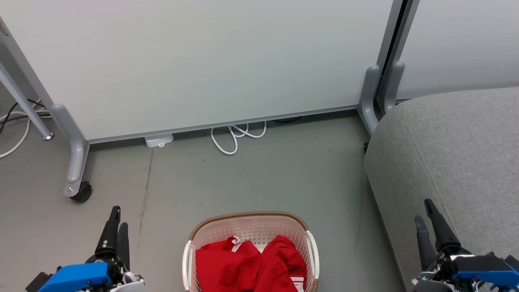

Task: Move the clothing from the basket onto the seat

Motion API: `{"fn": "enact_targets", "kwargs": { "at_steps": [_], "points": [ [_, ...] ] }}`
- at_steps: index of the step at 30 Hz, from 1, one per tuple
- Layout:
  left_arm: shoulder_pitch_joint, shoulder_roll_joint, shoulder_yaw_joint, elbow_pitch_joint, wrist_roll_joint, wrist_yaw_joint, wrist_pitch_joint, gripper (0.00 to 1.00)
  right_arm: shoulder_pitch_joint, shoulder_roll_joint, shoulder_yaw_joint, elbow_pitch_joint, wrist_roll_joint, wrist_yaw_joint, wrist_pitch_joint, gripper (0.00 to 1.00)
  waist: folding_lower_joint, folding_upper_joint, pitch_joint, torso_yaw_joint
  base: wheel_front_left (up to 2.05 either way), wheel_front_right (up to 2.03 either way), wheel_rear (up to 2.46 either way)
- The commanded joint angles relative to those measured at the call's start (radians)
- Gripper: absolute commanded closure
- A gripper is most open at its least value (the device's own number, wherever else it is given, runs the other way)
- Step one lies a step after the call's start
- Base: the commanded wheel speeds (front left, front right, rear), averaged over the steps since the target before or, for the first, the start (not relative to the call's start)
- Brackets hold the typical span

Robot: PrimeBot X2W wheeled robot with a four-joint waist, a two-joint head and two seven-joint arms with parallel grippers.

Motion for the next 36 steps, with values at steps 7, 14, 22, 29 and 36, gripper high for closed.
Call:
{"fn": "enact_targets", "kwargs": {
  "at_steps": [7,14,22,29,36],
  "points": [
    [-0.026,0.008,-0.022,-0.030,0.044,0.001,-0.041,0.00,-0.022,-0.004,0.033,-0.028,-0.030,0.000,-0.041,0.00,0.0000,-0.0001,0.000,0.000,0.00,0.00,0.00],
    [-0.028,0.009,-0.035,-0.043,0.156,0.020,-0.073,0.00,-0.027,-0.005,0.049,-0.028,-0.124,0.001,-0.073,0.00,0.0000,-0.0001,0.001,0.001,0.00,0.00,0.00],
    [-0.025,0.010,-0.056,-0.072,0.330,0.041,-0.106,0.00,-0.035,-0.006,0.056,-0.021,-0.325,0.001,-0.106,0.00,0.0000,-0.0001,0.004,0.003,0.00,0.00,0.00],
    [-0.021,0.011,-0.078,-0.085,0.513,0.043,-0.133,0.00,-0.038,-0.007,0.066,-0.024,-0.462,0.001,-0.134,0.00,0.0000,-0.0001,0.005,0.004,0.00,0.00,0.00],
    [-0.018,0.012,-0.092,-0.094,0.659,0.043,-0.155,0.00,-0.039,-0.008,0.065,-0.029,-0.595,0.001,-0.155,0.00,0.0000,-0.0001,0.005,0.006,0.00,0.00,0.00]
  ]
}}
